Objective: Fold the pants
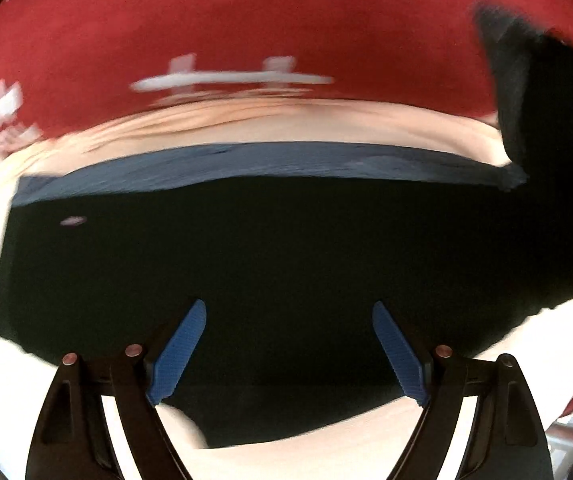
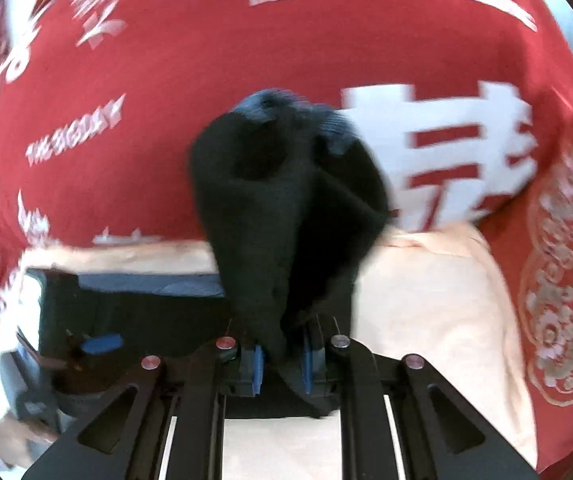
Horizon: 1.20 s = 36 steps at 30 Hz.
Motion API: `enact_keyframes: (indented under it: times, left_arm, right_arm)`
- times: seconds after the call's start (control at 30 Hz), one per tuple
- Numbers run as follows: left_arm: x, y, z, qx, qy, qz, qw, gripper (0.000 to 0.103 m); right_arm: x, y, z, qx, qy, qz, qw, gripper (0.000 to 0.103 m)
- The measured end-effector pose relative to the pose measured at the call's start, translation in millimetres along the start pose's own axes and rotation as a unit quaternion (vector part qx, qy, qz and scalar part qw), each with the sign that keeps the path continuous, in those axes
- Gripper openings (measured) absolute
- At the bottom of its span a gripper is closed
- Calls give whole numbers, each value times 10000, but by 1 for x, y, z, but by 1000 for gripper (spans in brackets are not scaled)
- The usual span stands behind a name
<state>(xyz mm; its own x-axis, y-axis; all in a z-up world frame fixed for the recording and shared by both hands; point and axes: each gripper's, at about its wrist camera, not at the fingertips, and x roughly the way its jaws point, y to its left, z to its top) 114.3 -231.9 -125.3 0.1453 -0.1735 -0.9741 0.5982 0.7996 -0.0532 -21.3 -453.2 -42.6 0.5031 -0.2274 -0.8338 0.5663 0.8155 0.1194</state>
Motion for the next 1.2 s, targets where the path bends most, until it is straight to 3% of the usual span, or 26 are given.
enact_keyframes:
  times: [0.13, 0.23, 0.33, 0.4, 0.47, 0.53, 0.57, 0.67, 0.7, 0.73, 0.77, 0.8, 0.83, 0.9, 1.0, 1.13, 1.17, 1.2]
  left_arm:
    - [1, 58, -9, -364, 38, 243, 9990, 87]
    - [4, 94, -18, -607, 122, 324, 9976, 87]
    - [8, 103, -21, -629, 128, 351, 9973, 87]
    - [5, 110, -24, -618, 109, 324, 9975, 87]
    - [0, 112, -20, -589, 74, 236, 9980, 87]
    - [-7, 107, -15, -479, 46, 141, 9987, 87]
    - [-4, 86, -5, -400, 53, 88, 9991, 87]
    - [-7, 57, 14, -170, 69, -326, 9993, 87]
    - [-11, 44, 19, -106, 67, -475, 9988, 87]
    - [-10, 36, 24, -41, 72, -636, 9979, 87]
    - [-8, 26, 28, 11, 95, -794, 9968, 87]
    - [-6, 17, 32, 51, 148, -948, 9954, 86]
    - [-2, 9, 37, 78, 223, -1105, 9936, 86]
    - [4, -8, 41, 86, 335, -1315, 9907, 86]
    - [18, -23, 48, 112, 477, -1408, 9888, 76]
    - [33, -33, 43, 145, 713, -1441, 9869, 74]
    - [31, -35, 42, 153, 732, -1428, 9869, 66]
    - [33, -36, 40, 178, 785, -1434, 9864, 65]
  right_arm:
    - [39, 77, -23, -723, 362, -43, 9967, 16]
    - [74, 128, -51, -1332, 760, -321, 9877, 19]
    - [105, 167, -81, -2056, 1027, -1067, 9674, 24]
    - [111, 190, -97, -2652, 1033, -1622, 9448, 34]
    - [98, 204, -105, -2955, 941, -1611, 9369, 41]
    - [78, 207, -108, -3006, 872, -1384, 9396, 43]
    - [68, 207, -105, -2905, 916, -1083, 9463, 43]
    - [45, 180, -85, -1873, 1087, -38, 9763, 44]
    - [39, 158, -76, -1143, 1146, 335, 9862, 44]
    - [37, 130, -68, -298, 1222, 697, 9896, 44]
    - [38, 106, -63, 477, 1291, 993, 9855, 44]
    - [41, 87, -63, 1101, 1354, 1235, 9769, 44]
    - [48, 61, -64, 1883, 1433, 1545, 9592, 44]
    - [60, 28, -73, 2834, 1495, 1886, 9283, 44]
    - [73, 4, -88, 3448, 1589, 2041, 9023, 44]
    - [84, -13, -102, 3998, 1635, 2214, 8743, 44]
    - [86, -15, -107, 4133, 1636, 2258, 8668, 44]
    - [86, -17, -109, 4202, 1631, 2278, 8631, 44]
